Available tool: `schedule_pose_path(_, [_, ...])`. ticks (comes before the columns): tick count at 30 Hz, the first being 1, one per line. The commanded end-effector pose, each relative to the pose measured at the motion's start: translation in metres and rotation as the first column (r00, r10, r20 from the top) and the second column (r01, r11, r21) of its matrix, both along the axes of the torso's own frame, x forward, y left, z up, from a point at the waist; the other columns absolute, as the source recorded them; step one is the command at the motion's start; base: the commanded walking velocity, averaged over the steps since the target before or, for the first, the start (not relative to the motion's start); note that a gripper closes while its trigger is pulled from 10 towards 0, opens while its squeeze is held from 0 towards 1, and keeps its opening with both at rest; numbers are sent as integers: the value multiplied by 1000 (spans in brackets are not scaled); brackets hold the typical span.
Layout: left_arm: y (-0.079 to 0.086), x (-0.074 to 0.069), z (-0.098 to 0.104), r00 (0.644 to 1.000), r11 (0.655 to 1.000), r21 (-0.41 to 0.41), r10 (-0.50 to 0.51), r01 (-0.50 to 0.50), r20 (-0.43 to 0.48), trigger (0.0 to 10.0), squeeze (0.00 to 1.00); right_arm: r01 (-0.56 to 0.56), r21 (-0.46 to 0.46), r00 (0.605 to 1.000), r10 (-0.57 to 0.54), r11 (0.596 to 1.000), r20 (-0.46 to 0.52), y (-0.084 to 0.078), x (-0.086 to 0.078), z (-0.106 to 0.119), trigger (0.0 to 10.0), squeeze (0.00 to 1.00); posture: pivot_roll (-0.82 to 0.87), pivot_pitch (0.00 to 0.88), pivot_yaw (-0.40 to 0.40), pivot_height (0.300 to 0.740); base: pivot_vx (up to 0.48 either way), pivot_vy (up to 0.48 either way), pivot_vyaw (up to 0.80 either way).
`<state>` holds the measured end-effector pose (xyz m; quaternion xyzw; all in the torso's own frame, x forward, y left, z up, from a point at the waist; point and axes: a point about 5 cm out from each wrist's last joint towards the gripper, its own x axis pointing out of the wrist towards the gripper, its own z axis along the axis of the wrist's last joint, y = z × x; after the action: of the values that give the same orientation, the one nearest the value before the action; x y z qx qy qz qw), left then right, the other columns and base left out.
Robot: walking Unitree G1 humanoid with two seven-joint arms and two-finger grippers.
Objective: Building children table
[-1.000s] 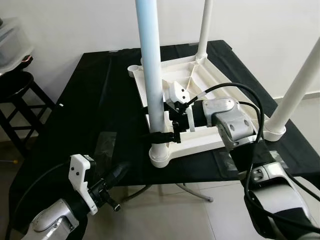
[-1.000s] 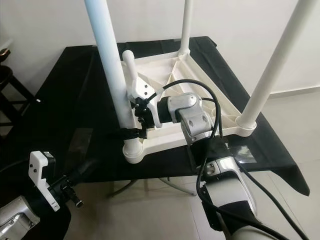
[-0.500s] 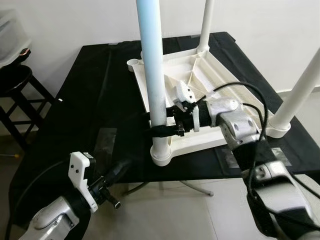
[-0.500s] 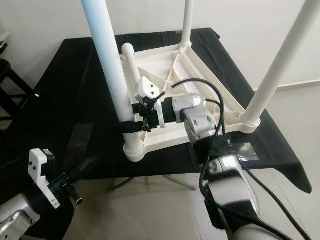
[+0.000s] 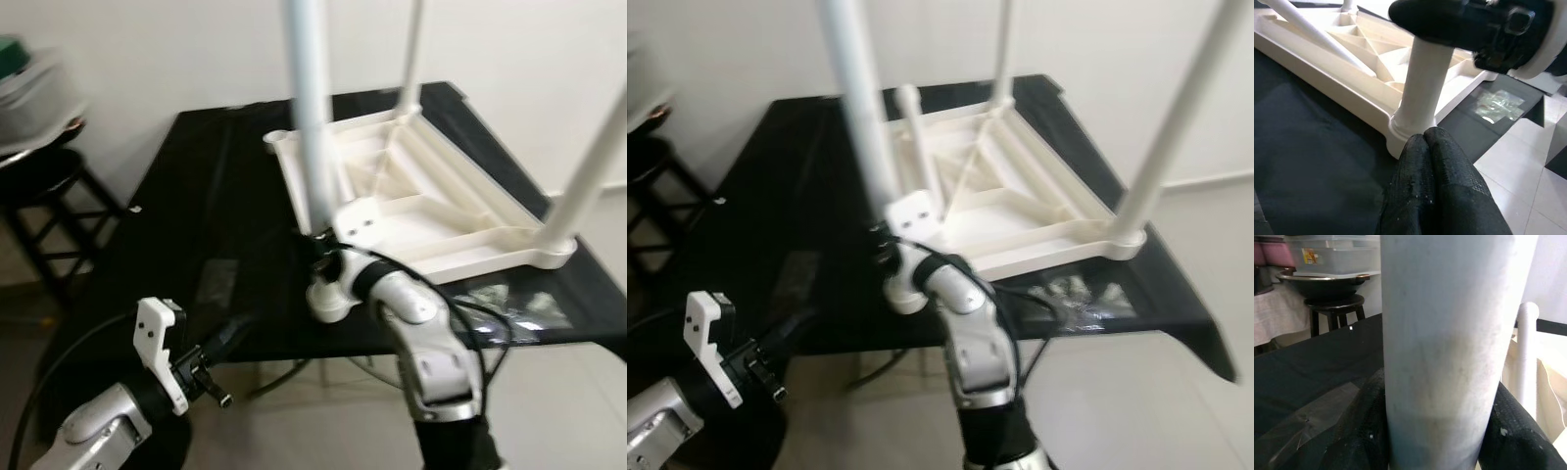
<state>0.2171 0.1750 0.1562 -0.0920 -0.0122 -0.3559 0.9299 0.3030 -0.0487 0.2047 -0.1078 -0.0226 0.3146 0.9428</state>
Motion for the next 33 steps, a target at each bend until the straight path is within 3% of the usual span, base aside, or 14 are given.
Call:
schedule_pose_path(1, [6, -2, -4, 999, 999, 15, 33, -33, -13, 10000, 0, -21, -91, 993, 10, 996, -119, 1, 3, -25, 10000, 0, 23, 118, 60, 740, 0, 0, 0])
schedule_pose_path(3, [6, -2, -4, 999, 999, 15, 37, -37, -11, 10000, 0, 1, -80, 992, -11, 997, -126, 4, 3, -22, 10000, 0, 22, 118, 60, 740, 0, 0, 0])
schedule_pose_path(4, [6, -1, -4, 999, 999, 14, 36, -36, -10, 10000, 0, -21, -49, 991, 14, 999, -135, 5, 5, -18, 10000, 686, 20, 121, 58, 740, 0, 0, 0])
schedule_pose_path(5, [6, -1, -4, 999, 999, 14, 36, -36, -10, 10000, 0, -21, -49, 991, 14, 999, -135, 5, 5, -18, 10000, 686, 20, 121, 58, 740, 0, 0, 0])
schedule_pose_path(6, [5, -1, -3, 999, 999, 13, 35, -35, -10, 10000, 0, -92, -30, 985, 87, 995, -149, 9, 6, -14, 10000, 1000, 20, 121, 58, 740, 0, 0, 0])
schedule_pose_path(13, [0, -1, -3, 1000, 1000, 5, 16, -16, -9, 10000, 0, -487, -150, 873, 483, 860, -67, -5, 17, 9, 10000, 1000, 17, 129, 39, 740, 0, 0, 0])
schedule_pose_path(14, [-1, -2, -2, 1000, 1000, 0, 19, -19, -5, 10000, 0, -542, -185, 839, 541, 820, -61, -11, 21, 13, 10000, 0, 9, 138, 37, 740, 0, 0, 0])
schedule_pose_path(19, [-3, -3, -1, 1000, 1000, -9, 27, -26, 1, 10000, 0, -658, -148, 752, 654, 738, -82, -12, 28, 24, 10000, 0, 12, 139, 34, 740, 0, 0, 0])
schedule_pose_path(23, [-5, -5, -1, 1000, 1000, -6, 17, -17, -2, 10000, 0, -808, -111, 588, 800, 578, -120, -8, 30, 34, 10000, 0, 28, 144, 29, 740, 0, 0, 0])
schedule_pose_path(28, [-5, -5, -1, 1000, 1000, -4, 19, -19, -3, 10000, 0, -841, -97, 540, 832, 532, -126, -7, 33, 36, 9765, 0, 33, 145, 26, 740, 0, 0, 0])
schedule_pose_path(29, [-5, -6, -1, 1000, 1000, -3, 21, -21, -3, 10000, 0, -845, -93, 535, 836, 526, -127, -6, 36, 36, 3608, 0, 35, 151, 24, 740, 0, 0, 0])
schedule_pose_path(30, [-5, -6, -1, 1000, 1000, -3, 21, -21, -3, 10000, 0, -845, -93, 535, 836, 526, -127, -6, 36, 36, 3608, 0, 35, 151, 24, 740, 0, 0, 0])
schedule_pose_path(31, [-5, -7, 0, 1000, 1000, -3, 23, -23, -3, 10000, 0, -841, -91, 541, 832, 533, -121, -6, 37, 36, 0, 0, 33, 158, 26, 740, 0, 0, 0])
schedule_pose_path(33, [-5, -7, 0, 1000, 1000, -4, 24, -24, -2, 10000, 0, -837, -90, 547, 829, 539, -116, -6, 38, 36, 0, 0, 33, 158, 26, 740, 0, 0, 0])
